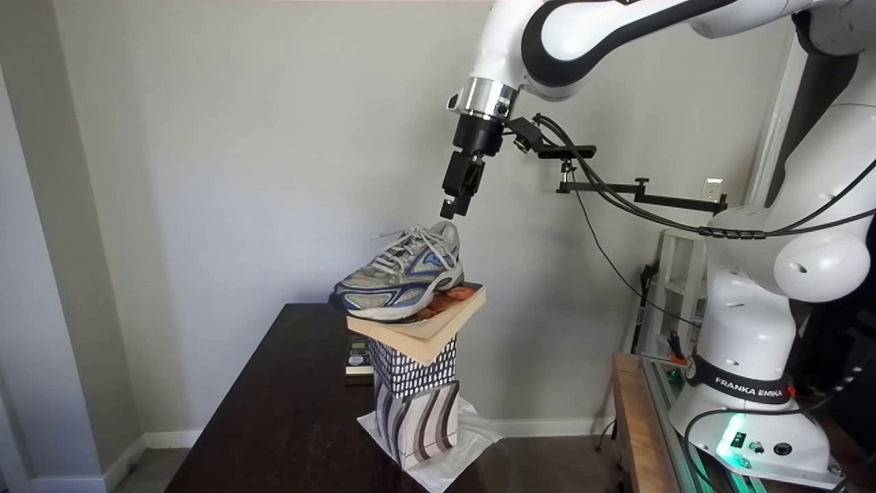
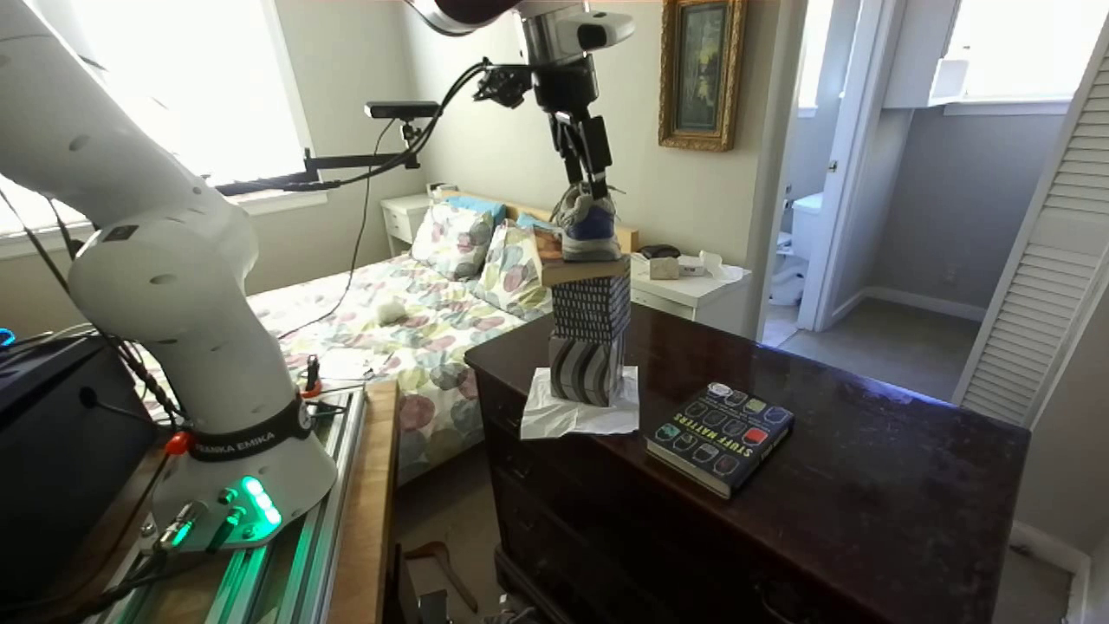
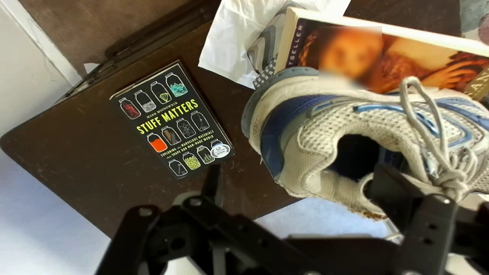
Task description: Scatter the objects in the stack, and then place the bottom box on the top one
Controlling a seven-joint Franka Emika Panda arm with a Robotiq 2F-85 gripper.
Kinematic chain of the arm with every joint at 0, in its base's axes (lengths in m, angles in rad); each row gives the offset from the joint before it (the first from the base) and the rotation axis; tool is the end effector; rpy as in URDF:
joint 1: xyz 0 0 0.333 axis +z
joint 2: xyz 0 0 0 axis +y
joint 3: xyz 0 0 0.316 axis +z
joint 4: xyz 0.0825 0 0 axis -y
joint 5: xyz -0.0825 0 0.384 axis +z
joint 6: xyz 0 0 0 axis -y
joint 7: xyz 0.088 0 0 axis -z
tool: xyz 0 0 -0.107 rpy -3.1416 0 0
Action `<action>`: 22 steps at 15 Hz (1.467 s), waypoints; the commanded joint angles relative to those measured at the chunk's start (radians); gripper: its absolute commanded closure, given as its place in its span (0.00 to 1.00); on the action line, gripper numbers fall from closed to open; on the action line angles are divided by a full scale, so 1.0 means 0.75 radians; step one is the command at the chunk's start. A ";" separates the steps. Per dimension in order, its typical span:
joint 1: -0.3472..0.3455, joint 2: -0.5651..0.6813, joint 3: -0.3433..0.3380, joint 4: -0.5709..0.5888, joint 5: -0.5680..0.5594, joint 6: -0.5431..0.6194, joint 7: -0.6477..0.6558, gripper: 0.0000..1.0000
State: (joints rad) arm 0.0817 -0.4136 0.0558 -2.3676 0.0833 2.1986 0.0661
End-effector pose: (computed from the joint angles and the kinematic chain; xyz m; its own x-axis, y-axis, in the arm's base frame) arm 0.4421 0.0659 0.5057 0.9714 0.0195 0.2366 0.0372 -0.9968 -0.0706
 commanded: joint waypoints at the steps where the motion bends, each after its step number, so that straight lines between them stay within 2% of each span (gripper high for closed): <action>1: -0.018 0.021 0.027 -0.011 0.005 0.050 0.085 0.00; 13: -0.029 0.067 0.044 -0.029 -0.004 0.085 0.194 0.00; 14: -0.029 0.070 0.045 -0.028 -0.004 0.083 0.197 0.10; 15: -0.028 0.074 0.045 -0.027 -0.002 0.079 0.199 0.28; 22: -0.030 0.090 0.051 -0.021 -0.005 0.078 0.224 0.78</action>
State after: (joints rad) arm 0.0701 -0.3543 0.0797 -2.3803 0.0830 2.2387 0.2081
